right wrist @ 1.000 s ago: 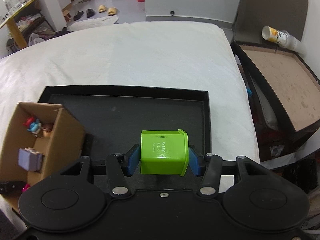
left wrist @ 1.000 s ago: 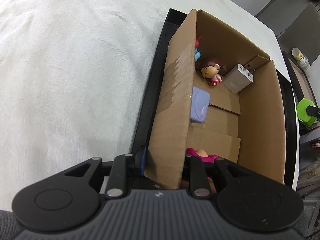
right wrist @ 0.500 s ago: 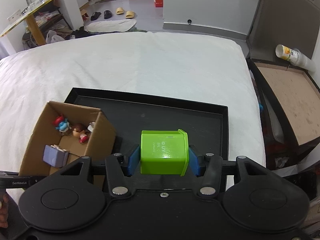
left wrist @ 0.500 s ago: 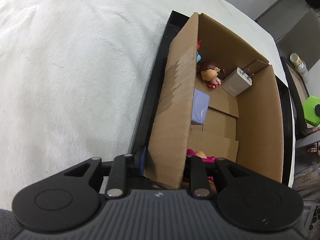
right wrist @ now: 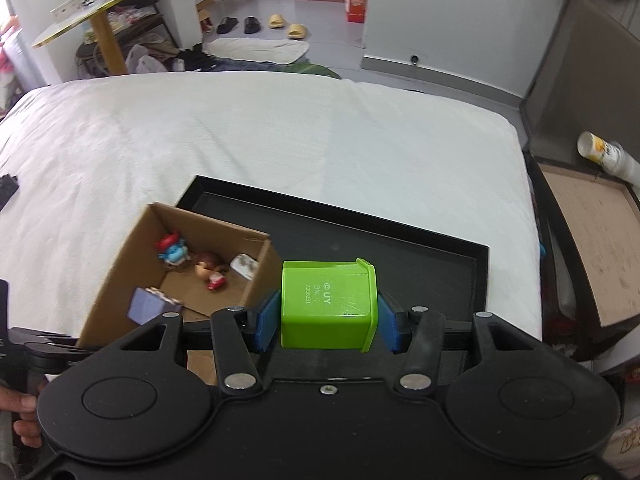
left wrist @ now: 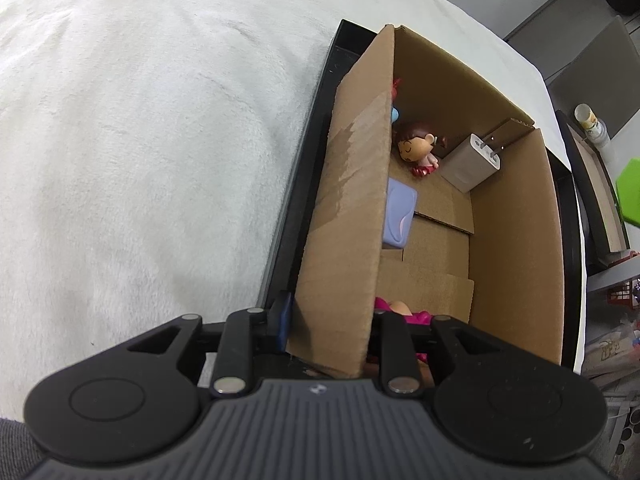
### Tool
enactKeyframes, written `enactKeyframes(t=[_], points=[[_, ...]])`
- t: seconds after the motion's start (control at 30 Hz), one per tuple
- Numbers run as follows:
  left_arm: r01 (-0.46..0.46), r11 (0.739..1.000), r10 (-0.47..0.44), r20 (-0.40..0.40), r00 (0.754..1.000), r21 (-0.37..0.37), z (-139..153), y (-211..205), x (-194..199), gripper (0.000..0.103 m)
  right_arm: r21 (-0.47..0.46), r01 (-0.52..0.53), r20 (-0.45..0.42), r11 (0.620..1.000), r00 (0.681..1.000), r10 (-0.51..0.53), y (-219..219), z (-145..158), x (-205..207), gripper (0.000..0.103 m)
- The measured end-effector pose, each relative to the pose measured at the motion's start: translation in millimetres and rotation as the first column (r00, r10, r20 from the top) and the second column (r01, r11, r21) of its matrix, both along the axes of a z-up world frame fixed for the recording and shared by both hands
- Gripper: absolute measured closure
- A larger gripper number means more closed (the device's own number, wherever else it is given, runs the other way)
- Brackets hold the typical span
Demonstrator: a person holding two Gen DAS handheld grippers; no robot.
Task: Organize rigid objects
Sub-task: 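Lift the green cube with the right gripper and carry it over the box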
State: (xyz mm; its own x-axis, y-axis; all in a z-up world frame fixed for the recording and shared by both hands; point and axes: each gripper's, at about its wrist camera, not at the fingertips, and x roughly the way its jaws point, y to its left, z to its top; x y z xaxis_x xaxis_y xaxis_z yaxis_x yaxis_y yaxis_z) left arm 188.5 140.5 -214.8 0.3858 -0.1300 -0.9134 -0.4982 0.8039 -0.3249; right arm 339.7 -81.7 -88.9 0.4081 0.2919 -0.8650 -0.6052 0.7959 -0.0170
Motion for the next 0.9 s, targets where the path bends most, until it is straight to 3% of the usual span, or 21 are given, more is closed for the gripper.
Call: enactKeyframes(t=[0.47, 0.9], points=[[0.019, 0.999, -0.019, -0.007, 1.0, -0.026, -7.0, -0.6, 3.8, 0.078, -0.031, -0.105, -0.009, 0.994, 0.994, 0.105, 56.7, -4.8, -22.0, 0.053], [0.037, 0.998, -0.036, 0.011, 0.999, -0.048, -9.4, 5.0, 0.4, 0.078, -0.133, -0.243, -0.051, 0.961, 0.97, 0.239, 108.7, -37.6, -45.7, 0.053]])
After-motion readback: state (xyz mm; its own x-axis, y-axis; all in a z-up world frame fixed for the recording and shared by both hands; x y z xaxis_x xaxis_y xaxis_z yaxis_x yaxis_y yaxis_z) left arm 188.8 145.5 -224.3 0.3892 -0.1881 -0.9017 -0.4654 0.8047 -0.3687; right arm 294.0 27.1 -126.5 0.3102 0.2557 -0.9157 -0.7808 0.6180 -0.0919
